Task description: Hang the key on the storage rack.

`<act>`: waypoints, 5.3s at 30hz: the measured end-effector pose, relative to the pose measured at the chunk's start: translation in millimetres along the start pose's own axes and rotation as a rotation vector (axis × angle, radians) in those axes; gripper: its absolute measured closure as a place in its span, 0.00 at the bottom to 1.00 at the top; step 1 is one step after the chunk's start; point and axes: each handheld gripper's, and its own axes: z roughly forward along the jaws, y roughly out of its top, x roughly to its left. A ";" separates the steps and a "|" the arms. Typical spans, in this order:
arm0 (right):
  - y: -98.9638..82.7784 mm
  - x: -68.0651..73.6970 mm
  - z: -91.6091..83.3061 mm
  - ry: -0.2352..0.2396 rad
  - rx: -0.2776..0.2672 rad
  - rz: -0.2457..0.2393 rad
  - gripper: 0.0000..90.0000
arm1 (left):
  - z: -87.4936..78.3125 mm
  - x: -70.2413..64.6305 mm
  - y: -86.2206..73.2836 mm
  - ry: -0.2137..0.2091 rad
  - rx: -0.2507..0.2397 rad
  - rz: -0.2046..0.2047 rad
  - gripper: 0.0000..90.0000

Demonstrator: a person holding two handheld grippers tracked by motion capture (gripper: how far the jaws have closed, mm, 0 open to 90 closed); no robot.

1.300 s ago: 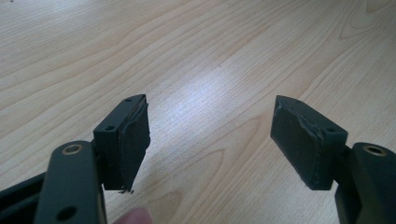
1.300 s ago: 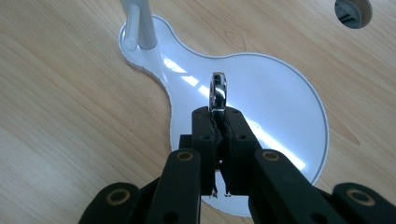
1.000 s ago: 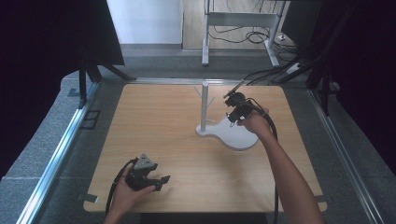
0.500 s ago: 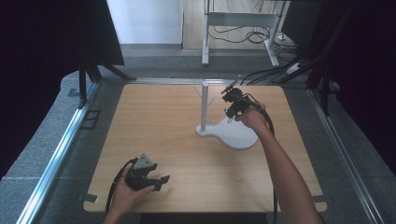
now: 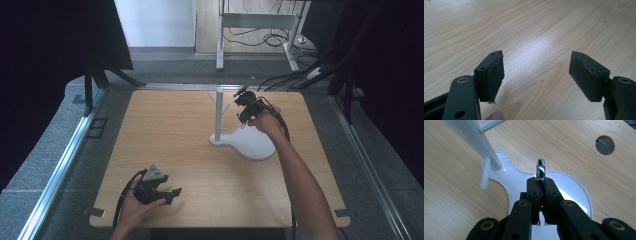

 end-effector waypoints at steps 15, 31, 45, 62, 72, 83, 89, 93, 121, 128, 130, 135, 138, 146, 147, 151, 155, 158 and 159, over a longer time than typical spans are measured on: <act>9.0 -3.6 -1.5 -0.011 -0.001 -0.003 0.94 | -0.5 -0.4 0.3 0.000 -0.004 0.004 0.32; 24.8 -3.2 -0.3 -0.018 -0.014 -0.017 0.94 | -1.2 0.3 0.1 -0.001 -0.008 -0.002 0.32; 34.7 -2.0 0.6 -0.029 -0.037 -0.009 0.94 | -0.7 1.0 -0.3 -0.003 -0.006 -0.004 0.32; 40.6 9.2 -5.0 -0.031 -0.052 -0.034 0.94 | -0.8 0.6 -0.2 -0.003 -0.008 -0.002 0.32; 37.7 17.3 -5.7 -0.023 -0.067 -0.038 0.93 | -0.1 -0.2 0.0 -0.004 -0.002 0.003 0.32; 31.8 27.2 -6.5 -0.004 -0.081 -0.036 0.92 | 1.3 -0.7 -0.3 -0.003 -0.001 0.003 0.32; 26.5 33.7 -6.4 0.019 -0.079 -0.055 0.88 | 2.2 -1.1 -0.3 -0.005 0.003 0.005 0.32; 22.6 36.3 -8.3 0.031 -0.082 -0.060 0.84 | 3.1 -1.9 -0.3 -0.006 0.005 0.006 0.32; -52.7 29.5 -31.4 0.125 -0.224 -0.018 0.68 | 7.7 -6.5 -0.5 0.005 0.023 0.017 0.32; -81.1 30.3 -27.3 0.133 -0.229 -0.006 0.66 | 10.5 -8.8 -0.5 0.006 0.032 0.024 0.32; -95.1 32.2 -24.4 0.135 -0.233 -0.004 0.66 | 11.2 -9.3 -0.6 0.004 0.035 0.026 0.32; -117.3 37.2 -17.3 0.123 -0.229 -0.005 0.65 | 12.1 -9.9 -0.6 0.007 0.036 0.029 0.32; -130.7 41.1 -11.7 0.126 -0.224 -0.003 0.64 | 11.8 -10.5 -0.5 0.008 0.035 0.028 0.32; -162.7 50.1 5.6 0.138 -0.218 0.018 0.63 | 13.5 -11.3 -1.1 0.011 0.043 0.030 0.32; -169.8 51.3 10.0 0.142 -0.218 0.031 0.63 | 14.1 -12.0 -1.0 0.010 0.046 0.032 0.32; -182.2 52.1 17.3 0.146 -0.227 0.048 0.63 | 15.7 -12.5 -1.4 0.010 0.050 0.034 0.32; -192.3 49.9 20.7 0.149 -0.234 0.067 0.64 | 16.1 -12.1 -1.6 0.011 0.052 0.032 0.32; -195.6 47.3 20.4 0.148 -0.242 0.076 0.63 | 16.4 -12.3 -1.6 0.012 0.054 0.033 0.32; -198.8 45.2 19.5 0.144 -0.253 0.087 0.63 | 16.6 -12.6 -1.7 0.015 0.055 0.034 0.32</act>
